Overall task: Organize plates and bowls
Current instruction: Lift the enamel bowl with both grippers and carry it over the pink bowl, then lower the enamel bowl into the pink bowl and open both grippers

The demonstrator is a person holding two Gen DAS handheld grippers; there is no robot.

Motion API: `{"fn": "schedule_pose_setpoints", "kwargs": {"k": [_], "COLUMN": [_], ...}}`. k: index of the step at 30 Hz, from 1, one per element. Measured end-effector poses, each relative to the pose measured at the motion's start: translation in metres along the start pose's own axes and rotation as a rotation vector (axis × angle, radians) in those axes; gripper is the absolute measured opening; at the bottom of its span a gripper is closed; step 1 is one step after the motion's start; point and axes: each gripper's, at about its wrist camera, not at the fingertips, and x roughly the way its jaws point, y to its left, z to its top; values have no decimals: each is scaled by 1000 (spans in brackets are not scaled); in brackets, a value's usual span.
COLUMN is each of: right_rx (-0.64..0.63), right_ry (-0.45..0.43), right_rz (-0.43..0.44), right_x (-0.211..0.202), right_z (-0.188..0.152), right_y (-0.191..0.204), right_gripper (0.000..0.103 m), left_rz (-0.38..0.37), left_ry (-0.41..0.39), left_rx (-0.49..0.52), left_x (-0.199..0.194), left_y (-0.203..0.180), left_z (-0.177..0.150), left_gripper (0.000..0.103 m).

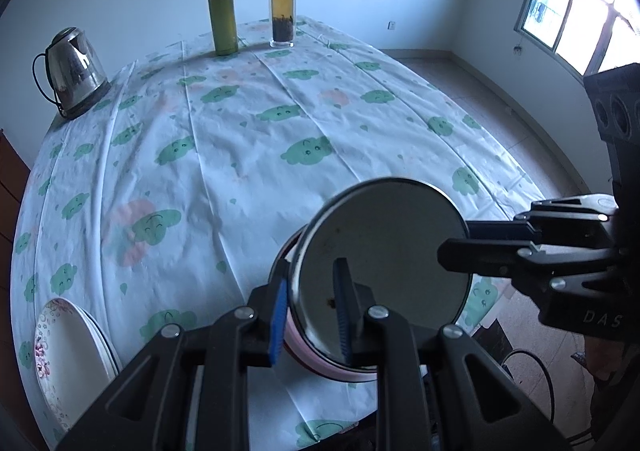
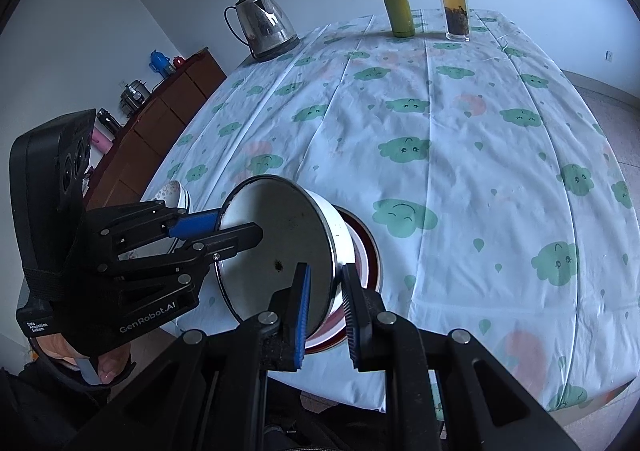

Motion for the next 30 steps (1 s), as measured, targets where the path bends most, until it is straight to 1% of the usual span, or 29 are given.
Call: {"fn": "schedule_pose_setpoints", "kwargs": {"k": [17,24,30], "right_rx": [5,9,26], "right_ry": [10,18,38], "right_rz": [5,11,24], "right_x": [5,8,14], "right_z": [-6,-7,-8], "right_y": [1,1,-4], "right_gripper": [18,18,18], "left_rz": [1,2,-1], "left_ry": [-3,8,27], "left_rx": [0,-3,-2], "left_x": [-2,-3,4], "left_y": [0,1,3], "left_z": [-4,-6,-6], "left_gripper": [18,18,18]}}
